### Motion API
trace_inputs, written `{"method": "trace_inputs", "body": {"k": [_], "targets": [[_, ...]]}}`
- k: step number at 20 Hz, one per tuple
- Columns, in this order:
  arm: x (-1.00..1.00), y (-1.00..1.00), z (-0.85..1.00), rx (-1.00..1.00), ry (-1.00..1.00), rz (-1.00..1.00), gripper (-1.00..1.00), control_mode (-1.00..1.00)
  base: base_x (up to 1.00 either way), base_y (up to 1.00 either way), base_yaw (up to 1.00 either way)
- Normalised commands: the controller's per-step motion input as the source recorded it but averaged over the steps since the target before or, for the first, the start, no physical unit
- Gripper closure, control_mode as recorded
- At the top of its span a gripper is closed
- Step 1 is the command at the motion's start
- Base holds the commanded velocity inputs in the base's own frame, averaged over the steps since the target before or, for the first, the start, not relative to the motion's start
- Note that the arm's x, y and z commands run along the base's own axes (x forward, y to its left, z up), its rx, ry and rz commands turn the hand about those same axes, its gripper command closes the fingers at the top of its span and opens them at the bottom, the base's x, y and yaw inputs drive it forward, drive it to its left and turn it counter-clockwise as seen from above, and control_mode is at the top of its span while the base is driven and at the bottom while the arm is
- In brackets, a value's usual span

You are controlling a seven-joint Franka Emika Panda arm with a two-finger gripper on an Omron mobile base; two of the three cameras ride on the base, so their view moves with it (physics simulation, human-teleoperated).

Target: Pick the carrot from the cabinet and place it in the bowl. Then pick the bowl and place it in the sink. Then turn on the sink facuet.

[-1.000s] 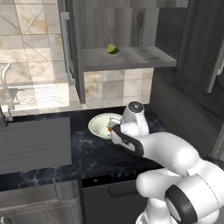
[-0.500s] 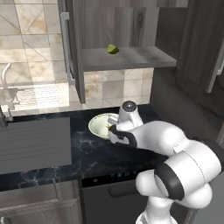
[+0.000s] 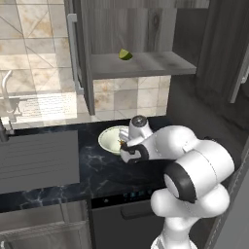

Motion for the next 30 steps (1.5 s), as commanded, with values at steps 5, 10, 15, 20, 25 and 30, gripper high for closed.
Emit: {"method": "trace_inputs", "body": {"k": [5, 10, 15, 20, 25, 30], "targets": [[0.13, 0.0, -0.12, 0.01, 0.0, -0.03, -1.0, -1.0, 0.0, 0.0, 0.0], [0.04, 0.0, -0.06, 0.03, 0.0, -0.02, -1.0, -1.0, 0.0, 0.0, 0.0], [0.01, 0.0, -0.11, 0.05, 0.0, -0.01, 1.0, -1.0, 0.0, 0.0, 0.0], [-0.01, 0.0, -0.08, 0.06, 0.0, 0.0, 1.0, -1.0, 0.0, 0.0, 0.0], [0.0, -0.02, 0.0, 0.01, 0.02, 0.0, 1.0, -1.0, 0.0, 0.0, 0.0], [-0.15, 0.0, 0.12, 0.0, -0.01, 0.0, 1.0, -1.0, 0.0, 0.0, 0.0]]}}
